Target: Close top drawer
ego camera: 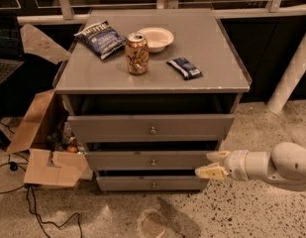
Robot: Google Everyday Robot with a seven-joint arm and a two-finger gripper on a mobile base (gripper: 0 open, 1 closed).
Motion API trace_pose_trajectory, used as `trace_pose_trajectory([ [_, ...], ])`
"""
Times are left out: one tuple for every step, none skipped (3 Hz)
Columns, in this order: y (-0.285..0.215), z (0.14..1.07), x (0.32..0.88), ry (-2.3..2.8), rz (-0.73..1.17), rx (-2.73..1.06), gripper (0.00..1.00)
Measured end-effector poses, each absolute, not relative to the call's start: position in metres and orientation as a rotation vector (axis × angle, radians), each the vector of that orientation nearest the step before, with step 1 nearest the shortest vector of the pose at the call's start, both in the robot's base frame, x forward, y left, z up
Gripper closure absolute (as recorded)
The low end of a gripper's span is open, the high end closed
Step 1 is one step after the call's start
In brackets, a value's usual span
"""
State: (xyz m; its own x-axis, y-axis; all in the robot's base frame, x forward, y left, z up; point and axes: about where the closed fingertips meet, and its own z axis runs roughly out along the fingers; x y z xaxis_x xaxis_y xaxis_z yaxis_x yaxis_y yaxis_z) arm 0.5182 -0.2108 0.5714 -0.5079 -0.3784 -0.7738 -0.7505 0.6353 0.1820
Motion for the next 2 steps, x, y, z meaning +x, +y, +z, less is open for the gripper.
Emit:
trace_pose_trajectory([
  [-0.2107,0.5714,0.5182,2.137,0.665,-0.877,0.0],
  [-0.2107,0.5714,0.5182,2.137,0.665,-0.877,0.0],
])
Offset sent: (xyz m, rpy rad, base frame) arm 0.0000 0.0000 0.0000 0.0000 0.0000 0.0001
